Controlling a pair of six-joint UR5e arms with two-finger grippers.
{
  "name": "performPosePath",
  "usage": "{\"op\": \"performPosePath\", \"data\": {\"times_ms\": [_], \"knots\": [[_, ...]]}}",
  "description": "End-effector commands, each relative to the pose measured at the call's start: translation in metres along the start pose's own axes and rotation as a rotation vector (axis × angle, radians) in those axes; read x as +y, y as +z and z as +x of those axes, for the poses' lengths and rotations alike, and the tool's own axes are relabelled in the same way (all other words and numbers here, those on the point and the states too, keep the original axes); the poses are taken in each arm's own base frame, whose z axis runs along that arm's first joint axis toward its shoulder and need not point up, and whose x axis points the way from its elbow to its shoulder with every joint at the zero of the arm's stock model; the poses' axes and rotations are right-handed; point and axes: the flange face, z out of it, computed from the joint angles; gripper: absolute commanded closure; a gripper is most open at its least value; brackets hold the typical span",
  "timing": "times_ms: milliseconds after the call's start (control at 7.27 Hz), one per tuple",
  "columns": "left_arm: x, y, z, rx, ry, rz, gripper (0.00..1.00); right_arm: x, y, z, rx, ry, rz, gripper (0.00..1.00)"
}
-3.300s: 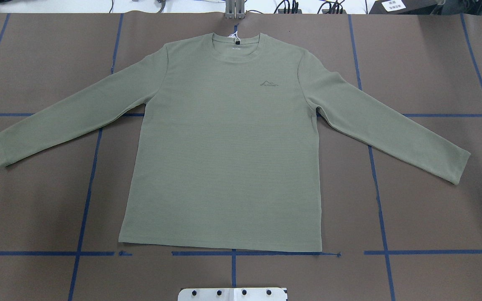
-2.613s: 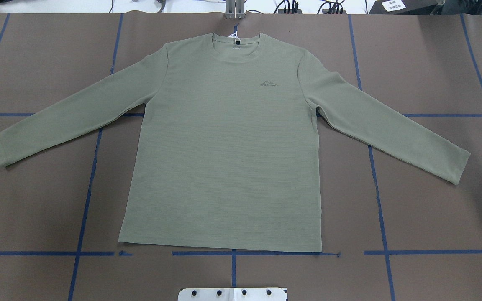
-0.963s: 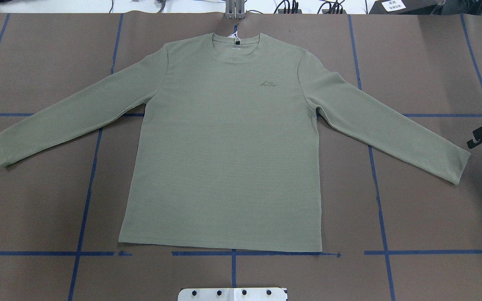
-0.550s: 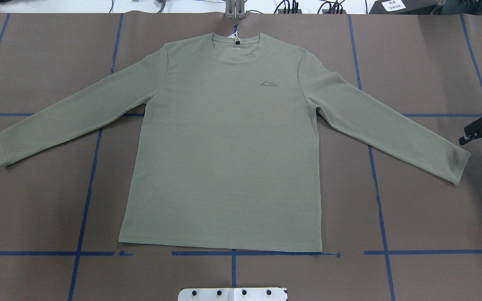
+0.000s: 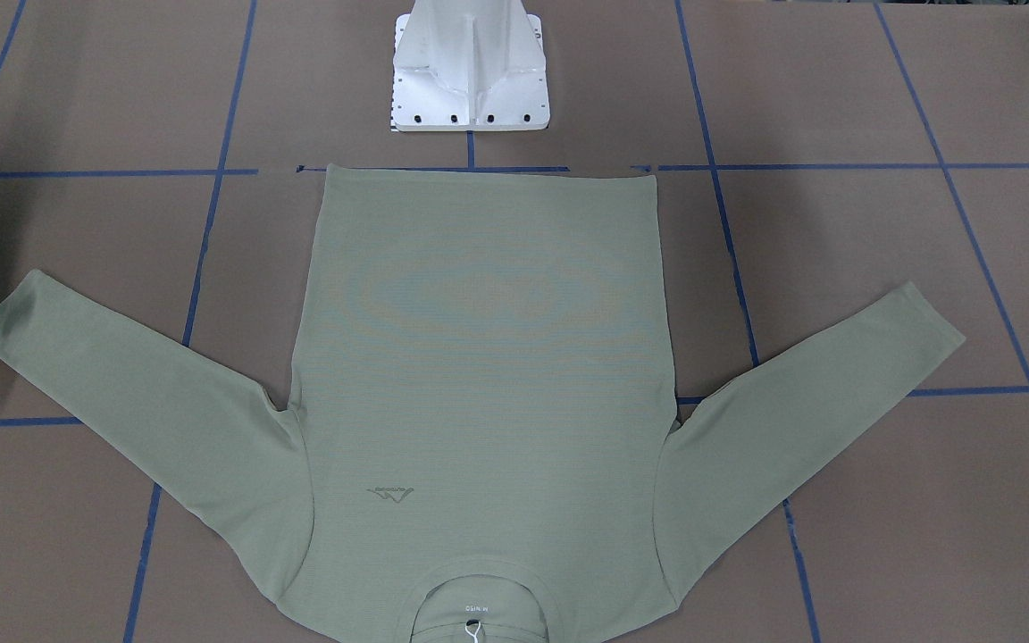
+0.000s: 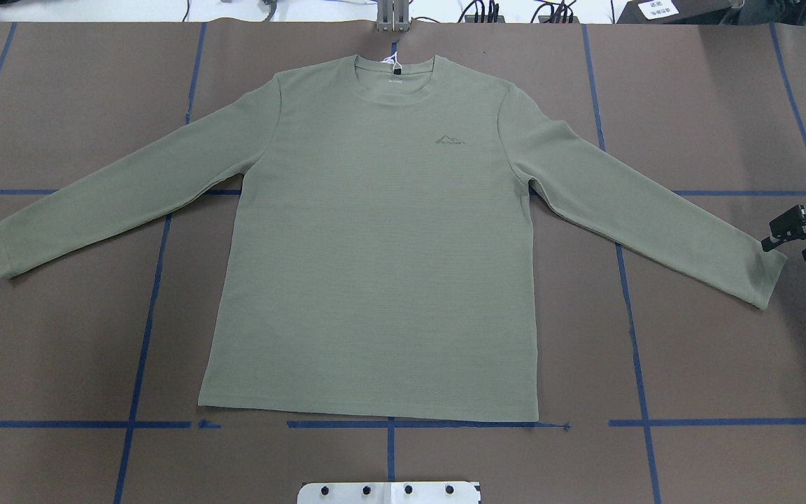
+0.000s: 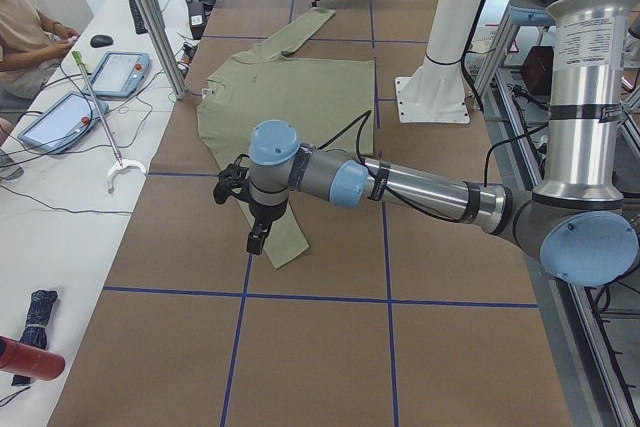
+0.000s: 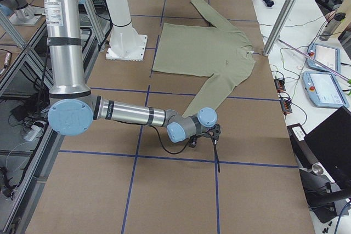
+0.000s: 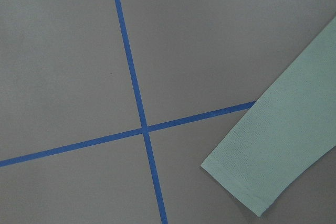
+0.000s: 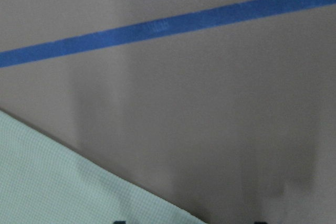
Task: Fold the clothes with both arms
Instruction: 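Lower the right gripper and grasp the cuff of the sleeve nearest it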
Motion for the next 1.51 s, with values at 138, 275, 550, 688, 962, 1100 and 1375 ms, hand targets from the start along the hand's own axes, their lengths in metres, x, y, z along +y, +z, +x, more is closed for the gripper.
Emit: {"op": "performPosePath", "data": {"times_ms": [138,275,550,688,962,1100,1375], "knots": [[0.000,-0.001,0.000,0.000,0.000,0.001,0.00,0.002,0.004,-0.001,0.003,-0.003,-0.007,0.39],[0.000,0.000,0.000,0.000,-0.001,0.000,0.00,0.002,0.003,-0.001,0.002,-0.003,-0.007,0.68],[0.001,0.001,-0.001,0.000,-0.003,-0.002,0.00,0.002,0.001,-0.005,-0.002,-0.016,-0.002,1.00],[0.001,0.001,-0.001,0.000,-0.003,-0.002,0.00,0.003,0.002,-0.003,-0.004,-0.018,0.001,1.00],[0.000,0.000,0.000,0.000,-0.002,0.000,0.00,0.007,-0.009,-0.018,-0.030,-0.037,0.015,1.00],[-0.002,-0.003,0.002,0.000,0.003,0.006,0.00,0.011,-0.033,-0.054,-0.068,-0.017,0.050,1.00],[-0.004,-0.009,0.009,0.002,0.018,0.022,0.00,0.037,-0.069,-0.147,-0.138,0.012,0.098,1.00]]}}
